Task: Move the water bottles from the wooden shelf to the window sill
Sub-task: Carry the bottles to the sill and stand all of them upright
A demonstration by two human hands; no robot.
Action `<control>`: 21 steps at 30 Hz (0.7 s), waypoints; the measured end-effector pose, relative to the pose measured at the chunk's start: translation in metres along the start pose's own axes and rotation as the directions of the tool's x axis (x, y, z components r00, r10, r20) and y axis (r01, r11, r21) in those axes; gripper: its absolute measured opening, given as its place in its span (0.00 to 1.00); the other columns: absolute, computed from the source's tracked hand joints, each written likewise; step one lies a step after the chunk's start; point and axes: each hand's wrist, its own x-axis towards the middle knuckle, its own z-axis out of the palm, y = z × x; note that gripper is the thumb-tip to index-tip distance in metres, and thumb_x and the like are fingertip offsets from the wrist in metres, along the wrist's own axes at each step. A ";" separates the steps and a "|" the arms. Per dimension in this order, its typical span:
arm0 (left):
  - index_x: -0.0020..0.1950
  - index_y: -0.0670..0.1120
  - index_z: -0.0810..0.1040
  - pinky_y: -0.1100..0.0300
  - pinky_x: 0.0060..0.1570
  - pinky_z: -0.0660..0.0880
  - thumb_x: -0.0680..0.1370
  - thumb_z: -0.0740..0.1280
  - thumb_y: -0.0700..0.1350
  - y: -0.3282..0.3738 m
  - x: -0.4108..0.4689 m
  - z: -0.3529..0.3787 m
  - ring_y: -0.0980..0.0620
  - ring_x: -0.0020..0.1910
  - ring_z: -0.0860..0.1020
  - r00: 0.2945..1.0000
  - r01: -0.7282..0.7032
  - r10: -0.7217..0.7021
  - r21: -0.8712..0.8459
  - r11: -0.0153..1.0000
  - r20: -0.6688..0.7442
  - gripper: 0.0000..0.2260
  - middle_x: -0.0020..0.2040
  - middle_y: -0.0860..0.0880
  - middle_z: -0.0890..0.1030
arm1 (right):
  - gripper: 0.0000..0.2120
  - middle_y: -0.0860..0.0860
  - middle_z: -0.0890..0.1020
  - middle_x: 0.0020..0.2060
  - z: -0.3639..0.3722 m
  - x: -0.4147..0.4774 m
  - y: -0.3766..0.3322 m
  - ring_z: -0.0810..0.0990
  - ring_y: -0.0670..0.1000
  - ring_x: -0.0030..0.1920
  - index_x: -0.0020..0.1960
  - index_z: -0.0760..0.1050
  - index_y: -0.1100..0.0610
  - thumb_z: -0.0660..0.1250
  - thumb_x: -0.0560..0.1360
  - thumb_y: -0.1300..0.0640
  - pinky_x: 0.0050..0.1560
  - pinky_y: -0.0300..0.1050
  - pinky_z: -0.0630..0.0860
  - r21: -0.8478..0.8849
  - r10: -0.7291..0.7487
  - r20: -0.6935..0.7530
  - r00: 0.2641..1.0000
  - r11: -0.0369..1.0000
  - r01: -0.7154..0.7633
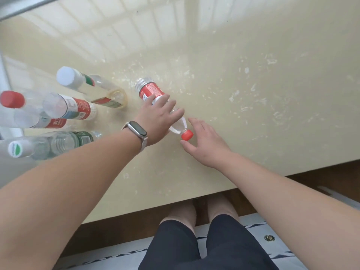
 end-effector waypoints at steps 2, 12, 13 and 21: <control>0.64 0.41 0.76 0.39 0.58 0.72 0.67 0.75 0.39 0.003 -0.005 -0.008 0.34 0.65 0.74 0.994 0.067 -0.078 -0.153 0.986 -0.072 0.26 0.62 0.37 0.78 | 0.35 0.47 0.64 0.75 -0.005 -0.003 -0.001 0.62 0.49 0.73 0.78 0.56 0.50 0.64 0.77 0.42 0.65 0.40 0.58 0.078 -0.010 -0.014 1.000 0.997 0.011; 0.66 0.45 0.77 0.51 0.40 0.77 0.71 0.75 0.43 0.015 -0.031 -0.030 0.41 0.61 0.77 0.817 0.326 -0.536 -0.598 0.732 -0.211 0.23 0.62 0.44 0.80 | 0.28 0.41 0.69 0.70 -0.004 0.005 -0.034 0.70 0.39 0.59 0.74 0.60 0.41 0.62 0.76 0.43 0.57 0.41 0.68 0.347 0.021 0.017 1.000 0.937 -0.025; 0.67 0.46 0.76 0.51 0.42 0.77 0.71 0.74 0.44 0.016 -0.036 -0.030 0.43 0.62 0.76 0.790 0.352 -0.581 -0.630 0.693 -0.198 0.24 0.63 0.46 0.79 | 0.28 0.40 0.68 0.71 -0.002 0.009 -0.038 0.70 0.40 0.63 0.74 0.60 0.41 0.62 0.76 0.43 0.60 0.43 0.69 0.367 0.019 0.026 0.999 0.930 -0.028; 0.69 0.54 0.73 0.58 0.53 0.72 0.73 0.73 0.53 0.017 -0.072 -0.039 0.53 0.58 0.76 0.477 0.424 -0.876 -0.891 0.163 0.067 0.25 0.62 0.54 0.79 | 0.28 0.45 0.66 0.75 0.019 0.033 -0.074 0.67 0.46 0.71 0.77 0.60 0.49 0.62 0.80 0.43 0.70 0.50 0.66 0.439 0.043 0.082 0.996 0.895 -0.075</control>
